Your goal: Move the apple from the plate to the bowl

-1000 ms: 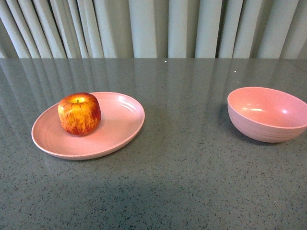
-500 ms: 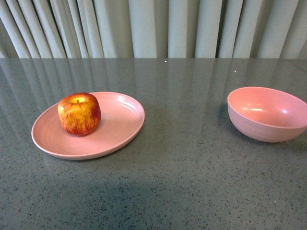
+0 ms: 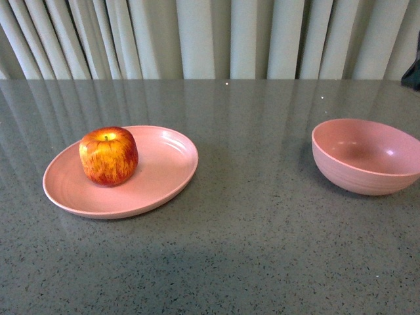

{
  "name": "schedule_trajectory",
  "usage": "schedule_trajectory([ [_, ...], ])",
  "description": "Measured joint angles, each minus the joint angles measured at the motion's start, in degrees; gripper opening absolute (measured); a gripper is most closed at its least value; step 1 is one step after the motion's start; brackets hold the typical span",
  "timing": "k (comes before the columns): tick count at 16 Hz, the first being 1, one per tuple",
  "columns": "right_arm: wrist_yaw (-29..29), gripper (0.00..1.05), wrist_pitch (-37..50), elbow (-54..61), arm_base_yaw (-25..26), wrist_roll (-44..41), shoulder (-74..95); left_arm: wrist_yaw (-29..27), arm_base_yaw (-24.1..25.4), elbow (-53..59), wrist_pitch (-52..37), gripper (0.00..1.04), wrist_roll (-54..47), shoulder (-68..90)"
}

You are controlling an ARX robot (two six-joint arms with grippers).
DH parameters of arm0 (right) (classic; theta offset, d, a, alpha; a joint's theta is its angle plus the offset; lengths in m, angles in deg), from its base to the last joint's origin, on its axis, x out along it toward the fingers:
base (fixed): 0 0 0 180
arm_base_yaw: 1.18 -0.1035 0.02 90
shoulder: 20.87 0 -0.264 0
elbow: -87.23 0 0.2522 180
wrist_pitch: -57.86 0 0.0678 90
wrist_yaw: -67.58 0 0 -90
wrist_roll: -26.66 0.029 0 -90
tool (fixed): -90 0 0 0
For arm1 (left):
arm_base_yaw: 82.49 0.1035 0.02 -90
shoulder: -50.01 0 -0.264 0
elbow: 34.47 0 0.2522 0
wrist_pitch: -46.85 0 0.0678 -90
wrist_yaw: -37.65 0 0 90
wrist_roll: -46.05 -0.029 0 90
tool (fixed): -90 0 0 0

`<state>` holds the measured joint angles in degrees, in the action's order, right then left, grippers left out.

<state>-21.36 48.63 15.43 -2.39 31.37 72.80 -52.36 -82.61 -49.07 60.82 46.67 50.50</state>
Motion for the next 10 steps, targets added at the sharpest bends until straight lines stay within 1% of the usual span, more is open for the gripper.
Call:
schedule_trajectory([
  [5,-0.02,0.98,-2.78,-2.8,-0.28,0.37,8.55,0.0,0.0,0.0,0.0,0.98,-0.02,0.0],
  [10,-1.77,0.98,-2.75,-2.51,-0.26,1.62,10.45,0.0,0.0,0.0,0.0,0.98,0.0,0.0],
])
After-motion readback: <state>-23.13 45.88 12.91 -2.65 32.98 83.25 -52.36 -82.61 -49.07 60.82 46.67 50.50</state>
